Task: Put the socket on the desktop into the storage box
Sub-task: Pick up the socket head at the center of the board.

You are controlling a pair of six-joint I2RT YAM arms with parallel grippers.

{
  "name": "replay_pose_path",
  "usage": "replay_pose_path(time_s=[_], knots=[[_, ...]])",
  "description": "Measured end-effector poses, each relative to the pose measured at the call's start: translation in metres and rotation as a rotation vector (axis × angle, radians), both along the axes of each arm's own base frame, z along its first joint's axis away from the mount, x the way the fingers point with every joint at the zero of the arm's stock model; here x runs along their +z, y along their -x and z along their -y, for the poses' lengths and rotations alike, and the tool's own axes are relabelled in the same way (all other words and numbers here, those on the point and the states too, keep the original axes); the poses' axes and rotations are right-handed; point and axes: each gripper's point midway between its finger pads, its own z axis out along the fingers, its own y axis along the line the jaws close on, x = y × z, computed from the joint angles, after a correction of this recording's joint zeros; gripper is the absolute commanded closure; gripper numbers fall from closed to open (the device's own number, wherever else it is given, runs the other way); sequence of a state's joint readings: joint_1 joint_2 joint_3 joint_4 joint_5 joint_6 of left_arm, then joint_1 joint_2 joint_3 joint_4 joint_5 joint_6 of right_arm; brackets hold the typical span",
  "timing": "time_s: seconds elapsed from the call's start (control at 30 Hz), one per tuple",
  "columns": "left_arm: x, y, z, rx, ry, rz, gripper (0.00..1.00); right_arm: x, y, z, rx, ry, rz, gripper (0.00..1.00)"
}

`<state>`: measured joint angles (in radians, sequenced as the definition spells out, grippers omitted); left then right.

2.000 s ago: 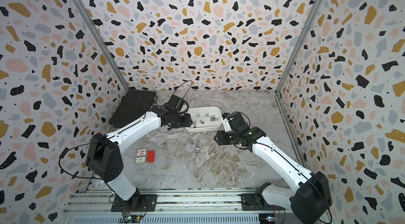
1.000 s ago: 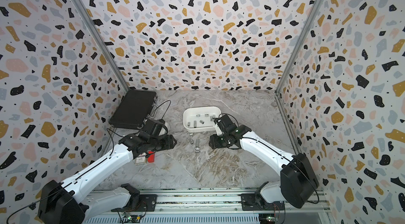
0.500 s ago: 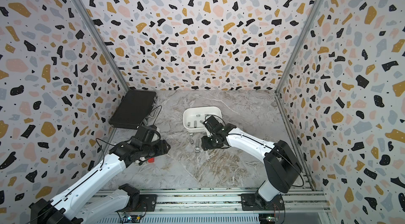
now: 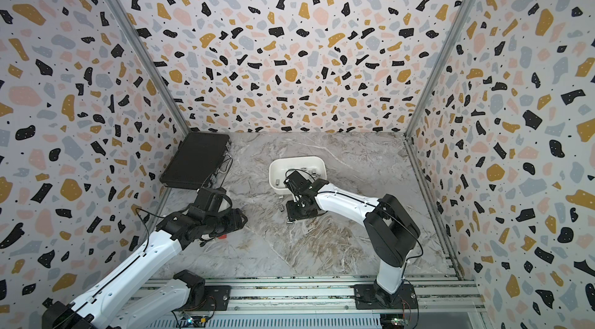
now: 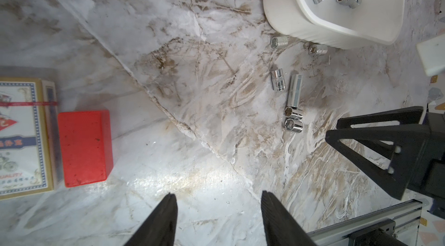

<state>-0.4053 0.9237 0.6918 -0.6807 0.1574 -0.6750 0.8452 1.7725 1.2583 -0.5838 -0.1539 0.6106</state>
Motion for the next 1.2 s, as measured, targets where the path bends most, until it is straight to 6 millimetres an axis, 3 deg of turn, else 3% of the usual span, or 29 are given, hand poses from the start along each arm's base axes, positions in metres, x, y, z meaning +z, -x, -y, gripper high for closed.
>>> replay_pose_path(time_s=[0.47,1.2], knots=[[0.001,0.006,0.005,0.003,0.096,-0.017,0.40,-0.027,0.004,-0.011,-0.007,0.083,-0.065,0.48],[-0.004,0.009,0.006,0.005,0.124,-0.029,0.40,-0.048,0.005,-0.017,-0.032,0.138,-0.105,0.56]])
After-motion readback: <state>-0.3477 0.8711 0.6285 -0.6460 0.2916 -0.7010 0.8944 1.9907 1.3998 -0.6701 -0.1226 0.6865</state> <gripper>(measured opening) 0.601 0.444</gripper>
